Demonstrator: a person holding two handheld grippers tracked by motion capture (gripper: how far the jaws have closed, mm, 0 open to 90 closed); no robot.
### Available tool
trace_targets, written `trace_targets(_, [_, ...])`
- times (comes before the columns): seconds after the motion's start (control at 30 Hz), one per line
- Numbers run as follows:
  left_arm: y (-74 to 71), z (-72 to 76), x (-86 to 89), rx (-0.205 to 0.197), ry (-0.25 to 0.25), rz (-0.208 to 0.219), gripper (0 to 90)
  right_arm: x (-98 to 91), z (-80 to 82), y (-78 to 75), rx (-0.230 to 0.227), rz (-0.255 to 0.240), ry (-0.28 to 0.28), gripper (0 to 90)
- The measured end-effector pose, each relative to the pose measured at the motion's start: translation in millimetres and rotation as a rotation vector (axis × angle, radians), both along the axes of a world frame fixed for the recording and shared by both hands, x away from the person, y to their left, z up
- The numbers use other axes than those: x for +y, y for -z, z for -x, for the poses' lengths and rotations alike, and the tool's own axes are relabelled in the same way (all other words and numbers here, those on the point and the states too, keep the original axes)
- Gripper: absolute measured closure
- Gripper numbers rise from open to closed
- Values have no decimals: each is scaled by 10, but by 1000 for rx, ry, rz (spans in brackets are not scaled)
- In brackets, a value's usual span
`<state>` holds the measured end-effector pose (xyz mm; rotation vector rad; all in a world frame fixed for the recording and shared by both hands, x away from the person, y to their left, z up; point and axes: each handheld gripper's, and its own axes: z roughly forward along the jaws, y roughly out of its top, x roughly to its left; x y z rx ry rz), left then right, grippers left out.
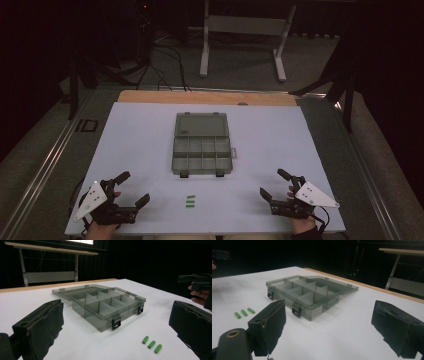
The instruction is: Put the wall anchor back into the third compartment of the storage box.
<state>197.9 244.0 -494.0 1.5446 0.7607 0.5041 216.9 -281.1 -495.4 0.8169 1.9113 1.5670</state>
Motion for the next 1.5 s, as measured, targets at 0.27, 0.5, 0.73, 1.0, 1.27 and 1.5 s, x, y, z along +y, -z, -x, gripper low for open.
trace_targets(0.27, [-491, 33, -44, -41, 31, 6, 0, 7, 8, -43, -6, -20, 4, 124])
trace_targets(0.5, [-786, -52, -66, -12, 88, 39, 0, -1, 9, -55, 2, -33, 3, 125])
trace_targets(0.73, [-959, -149, -198, 12, 134, 16, 0, 3, 5, -59, 4, -36, -5, 125])
trace_targets(1.0, [-953, -274, -424, 41, 131, -39, 0, 11, 2, -60, 8, -38, -15, 125])
trace_targets(1.27, [-899, -401, -686, 68, 207, -129, 0, 17, 3, -64, 6, -39, -21, 125])
trace_targets(1.5, [-774, -487, -869, 109, 272, -176, 31, 21, 2, -60, 16, -41, -28, 126])
